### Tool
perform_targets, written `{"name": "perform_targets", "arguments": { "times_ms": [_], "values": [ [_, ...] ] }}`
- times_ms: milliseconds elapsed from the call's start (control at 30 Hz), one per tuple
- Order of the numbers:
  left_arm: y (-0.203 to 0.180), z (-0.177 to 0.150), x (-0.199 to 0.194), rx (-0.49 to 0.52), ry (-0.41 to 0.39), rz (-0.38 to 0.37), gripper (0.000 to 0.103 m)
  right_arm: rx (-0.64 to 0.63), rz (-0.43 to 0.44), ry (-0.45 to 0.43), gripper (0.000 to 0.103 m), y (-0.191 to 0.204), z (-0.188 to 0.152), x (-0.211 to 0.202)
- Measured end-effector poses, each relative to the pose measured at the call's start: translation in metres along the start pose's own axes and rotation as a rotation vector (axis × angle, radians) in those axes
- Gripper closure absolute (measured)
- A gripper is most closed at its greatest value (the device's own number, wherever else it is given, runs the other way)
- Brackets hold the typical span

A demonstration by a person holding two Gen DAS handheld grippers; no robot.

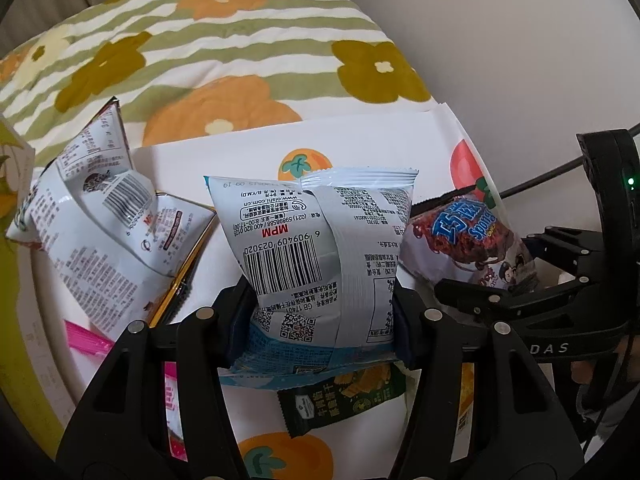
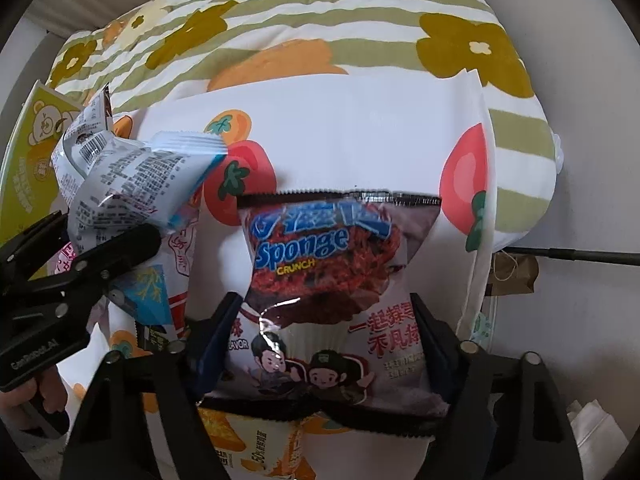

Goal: Organize snacks
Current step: 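Grasp the white MPM chip bag with the left gripper while the right grasps the Sponge bag, then carry both held bags over the cardboard box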

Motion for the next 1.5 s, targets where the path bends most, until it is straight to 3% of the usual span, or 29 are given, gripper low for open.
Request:
{"name": "perform_targets", "arguments": {
  "times_ms": [133, 467, 700, 900, 1167, 1367, 1500],
  "values": [
    [0.000, 0.000, -0.007, -0.003, -0.018, 0.004, 0.050, 0.004, -0.007, -0.038, 0.037, 0.002, -0.001, -0.005],
    [-0.014, 0.006, -0.052, 0.003, -0.120, 0.005, 0.050, 0.030, 0.029, -0.206, 0.040, 0.010, -0.001, -0.057],
    [-0.030, 0.006, -0.118, 0.013, -0.240, 0.045, 0.050, 0.010, 0.004, -0.362, 0.040, 0.023, -0.009, -0.113],
    [-0.024, -0.007, -0.176, -0.043, -0.333, 0.106, 0.050, -0.059, 0.018, -0.482, 0.040, 0.049, -0.015, -0.159],
    [0.032, -0.036, -0.248, -0.162, -0.399, 0.171, 0.050, -0.183, 0.079, -0.543, 0.040, 0.113, -0.012, -0.191],
    [0.111, -0.048, -0.286, -0.252, -0.444, 0.205, 0.050, -0.260, 0.118, -0.580, 0.040, 0.179, 0.003, -0.202],
    [0.172, -0.046, -0.298, -0.274, -0.430, 0.226, 0.050, -0.273, 0.133, -0.584, 0.040, 0.227, 0.020, -0.197]
  ]
}}
Point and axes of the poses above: each gripper's, at about its wrist camera, not at the fingertips, and x roughly the way its jaws point, y to its left, z to its top, the point moved 8 cm from there along x, roughly the way its jaws point, and after that the axes turned 4 degrees about y, right-handed, at the moved point
